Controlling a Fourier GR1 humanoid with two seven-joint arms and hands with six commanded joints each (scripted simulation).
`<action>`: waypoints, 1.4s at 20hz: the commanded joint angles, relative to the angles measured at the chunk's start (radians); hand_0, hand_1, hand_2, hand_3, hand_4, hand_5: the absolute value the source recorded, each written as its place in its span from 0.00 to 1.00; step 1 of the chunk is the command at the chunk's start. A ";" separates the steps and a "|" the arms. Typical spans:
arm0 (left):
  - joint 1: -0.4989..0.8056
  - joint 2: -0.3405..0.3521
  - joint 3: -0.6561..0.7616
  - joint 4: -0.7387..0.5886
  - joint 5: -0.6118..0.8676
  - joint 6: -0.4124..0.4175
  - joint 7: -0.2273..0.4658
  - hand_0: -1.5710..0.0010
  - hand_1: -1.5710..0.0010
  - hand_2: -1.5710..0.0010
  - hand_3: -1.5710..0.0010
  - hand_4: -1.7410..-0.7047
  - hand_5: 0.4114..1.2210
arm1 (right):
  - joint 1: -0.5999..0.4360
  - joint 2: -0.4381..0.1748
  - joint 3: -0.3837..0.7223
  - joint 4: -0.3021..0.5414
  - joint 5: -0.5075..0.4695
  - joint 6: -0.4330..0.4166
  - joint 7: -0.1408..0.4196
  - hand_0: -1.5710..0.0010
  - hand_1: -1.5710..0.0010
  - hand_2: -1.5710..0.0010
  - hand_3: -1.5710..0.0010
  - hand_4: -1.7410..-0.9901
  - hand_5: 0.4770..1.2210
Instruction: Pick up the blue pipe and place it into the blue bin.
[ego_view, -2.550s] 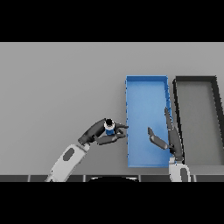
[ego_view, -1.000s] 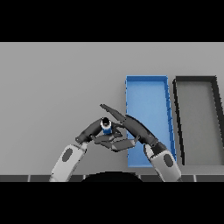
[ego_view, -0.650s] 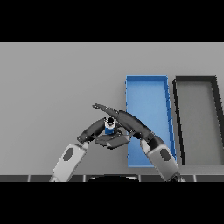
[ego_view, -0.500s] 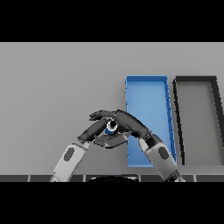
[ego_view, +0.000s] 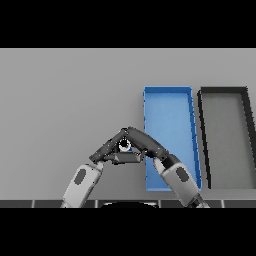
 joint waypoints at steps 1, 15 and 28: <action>-0.007 0.000 0.004 0.005 -0.004 -0.002 -0.018 0.00 0.00 0.00 0.09 0.02 1.00 | -0.001 -0.004 0.009 -0.007 0.006 -0.003 0.002 0.06 0.06 0.06 0.11 0.06 0.80; -0.003 0.043 0.020 -0.005 -0.132 -0.064 -0.018 0.76 0.78 0.78 0.81 0.63 0.76 | 0.000 0.019 0.052 0.000 0.060 -0.098 0.015 0.00 0.00 0.00 0.00 0.00 0.99; 0.018 0.035 0.026 0.013 -0.139 -0.037 0.074 0.99 0.99 0.99 0.99 0.80 0.08 | -0.061 0.065 -0.027 -0.032 -0.091 -0.164 0.037 0.00 0.00 0.00 0.00 0.00 1.00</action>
